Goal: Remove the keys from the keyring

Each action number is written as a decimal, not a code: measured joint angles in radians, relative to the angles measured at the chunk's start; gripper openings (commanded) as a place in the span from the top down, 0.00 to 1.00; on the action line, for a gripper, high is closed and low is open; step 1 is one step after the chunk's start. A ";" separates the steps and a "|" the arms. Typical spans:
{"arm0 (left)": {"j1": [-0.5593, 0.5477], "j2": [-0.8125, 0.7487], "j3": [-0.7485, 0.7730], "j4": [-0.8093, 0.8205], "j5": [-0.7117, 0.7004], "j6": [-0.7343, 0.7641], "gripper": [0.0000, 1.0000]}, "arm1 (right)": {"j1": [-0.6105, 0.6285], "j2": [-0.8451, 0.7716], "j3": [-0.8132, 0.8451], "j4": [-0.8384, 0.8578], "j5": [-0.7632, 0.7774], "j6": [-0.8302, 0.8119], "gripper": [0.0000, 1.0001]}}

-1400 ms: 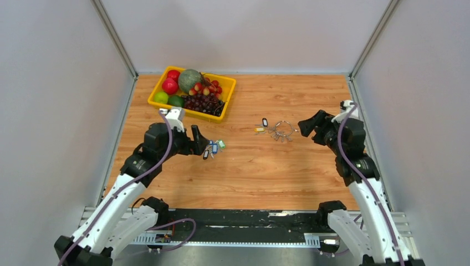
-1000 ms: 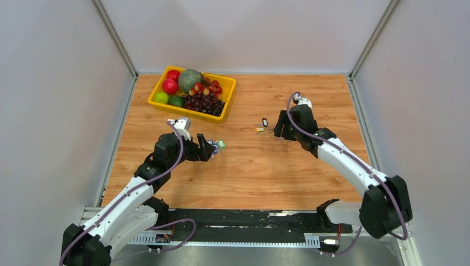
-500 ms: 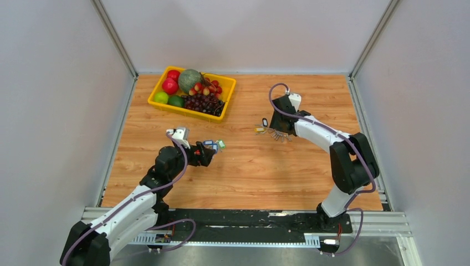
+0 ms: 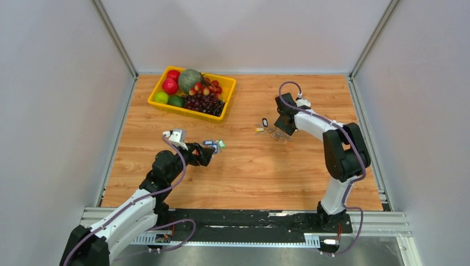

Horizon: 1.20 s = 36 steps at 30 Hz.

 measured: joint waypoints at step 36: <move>-0.001 0.055 -0.026 0.126 0.123 -0.005 0.00 | 0.007 -0.431 -0.177 0.125 -0.222 -0.246 1.00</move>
